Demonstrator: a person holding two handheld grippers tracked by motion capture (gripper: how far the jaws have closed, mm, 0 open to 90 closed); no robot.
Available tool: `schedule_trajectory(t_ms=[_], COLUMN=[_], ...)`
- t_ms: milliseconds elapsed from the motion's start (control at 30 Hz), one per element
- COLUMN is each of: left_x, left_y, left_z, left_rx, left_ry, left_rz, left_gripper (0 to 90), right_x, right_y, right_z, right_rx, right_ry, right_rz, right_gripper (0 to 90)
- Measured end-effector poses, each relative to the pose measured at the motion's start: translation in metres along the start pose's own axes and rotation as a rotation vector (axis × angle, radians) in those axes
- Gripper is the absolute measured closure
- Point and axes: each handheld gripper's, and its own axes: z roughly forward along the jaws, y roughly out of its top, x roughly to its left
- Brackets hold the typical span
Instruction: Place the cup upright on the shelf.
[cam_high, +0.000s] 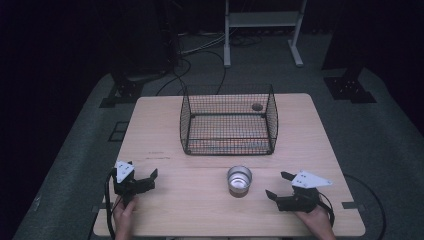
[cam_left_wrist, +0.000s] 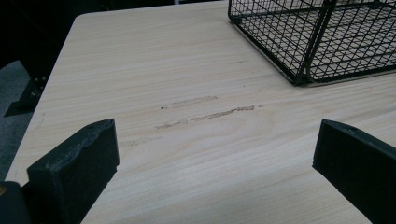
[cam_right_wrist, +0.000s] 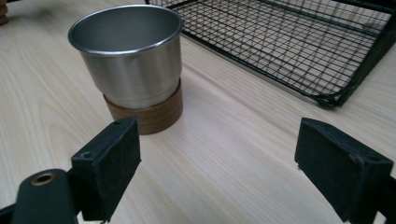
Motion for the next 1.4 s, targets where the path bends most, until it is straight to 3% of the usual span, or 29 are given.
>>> schedule_trajectory(t_ms=[633, 1400], left_x=[0.000, -0.001], left_y=[0.000, 0.000], left_z=[0.000, -0.001], left_rx=[0.003, 0.003], left_ry=[0.000, 0.000], left_rz=[0.003, 0.006], left_gripper=[0.0, 0.0], right_x=[0.019, 0.030], right_y=[0.007, 0.016], right_z=[0.011, 0.024], right_rx=[0.033, 0.090], right_ry=[0.064, 0.130], right_rz=[-0.066, -0.090], right_gripper=[11.0, 8.5])
